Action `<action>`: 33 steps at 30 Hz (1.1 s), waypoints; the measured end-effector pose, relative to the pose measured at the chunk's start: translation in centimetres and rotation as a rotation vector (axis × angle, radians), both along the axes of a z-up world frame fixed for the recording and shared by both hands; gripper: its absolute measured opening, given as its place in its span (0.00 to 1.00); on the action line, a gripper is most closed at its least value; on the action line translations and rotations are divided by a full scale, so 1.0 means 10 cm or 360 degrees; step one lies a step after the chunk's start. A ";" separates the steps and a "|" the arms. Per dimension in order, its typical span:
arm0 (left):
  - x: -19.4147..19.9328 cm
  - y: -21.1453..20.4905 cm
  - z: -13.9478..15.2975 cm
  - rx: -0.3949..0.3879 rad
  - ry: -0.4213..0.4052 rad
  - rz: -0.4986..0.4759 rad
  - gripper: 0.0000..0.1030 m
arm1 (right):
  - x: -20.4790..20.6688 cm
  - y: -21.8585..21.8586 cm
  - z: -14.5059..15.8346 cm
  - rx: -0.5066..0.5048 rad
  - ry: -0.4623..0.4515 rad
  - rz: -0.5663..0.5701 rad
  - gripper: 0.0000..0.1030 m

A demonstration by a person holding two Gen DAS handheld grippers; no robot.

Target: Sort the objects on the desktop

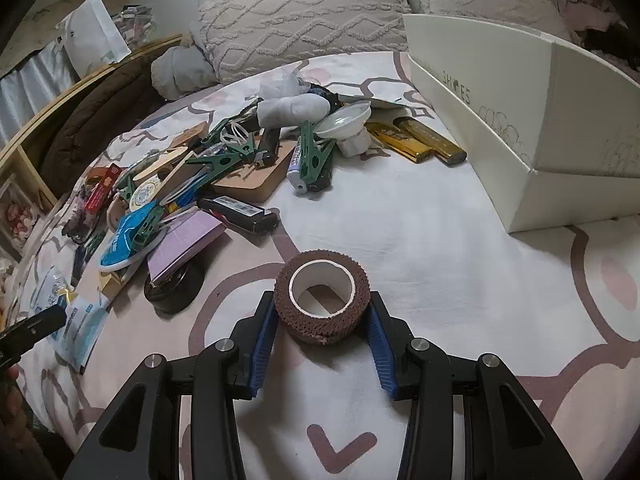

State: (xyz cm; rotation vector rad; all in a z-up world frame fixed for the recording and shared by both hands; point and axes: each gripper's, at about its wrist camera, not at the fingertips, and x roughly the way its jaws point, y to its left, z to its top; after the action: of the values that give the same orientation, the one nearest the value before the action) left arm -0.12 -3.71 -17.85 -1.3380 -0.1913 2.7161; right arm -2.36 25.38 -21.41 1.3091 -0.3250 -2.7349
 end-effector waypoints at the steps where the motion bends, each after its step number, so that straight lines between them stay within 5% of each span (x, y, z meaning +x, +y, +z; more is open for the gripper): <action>1: 0.00 -0.02 0.01 -0.0018 0.0011 0.0019 0.67 | 0.00 0.00 0.00 0.0000 0.0000 0.0000 0.43; 6: 0.00 -0.11 0.05 -0.0098 0.0052 0.0108 0.83 | 0.00 -0.01 0.00 0.0016 0.0000 0.0001 0.43; 11: 0.00 -0.12 0.14 -0.0199 0.0123 0.0112 0.88 | -0.01 0.00 0.00 -0.0005 -0.0001 0.0001 0.43; 18: -0.08 0.10 0.32 -0.0478 0.0315 -0.0224 0.89 | -0.02 0.00 0.00 -0.0043 -0.0001 0.0012 0.48; 23: -0.22 0.18 0.15 -0.0461 0.0179 -0.0602 0.89 | -0.03 0.00 -0.01 -0.0065 0.0006 0.0037 0.52; 33: -0.38 0.15 -0.17 -0.0419 -0.0020 -0.0668 0.89 | -0.03 -0.05 0.00 -0.0077 0.0013 0.0096 0.66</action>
State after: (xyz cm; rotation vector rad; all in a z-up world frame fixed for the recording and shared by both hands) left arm -3.94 -2.25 -19.56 -1.2792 0.4143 2.4326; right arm -2.70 24.88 -21.45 1.2743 -0.3427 -2.6650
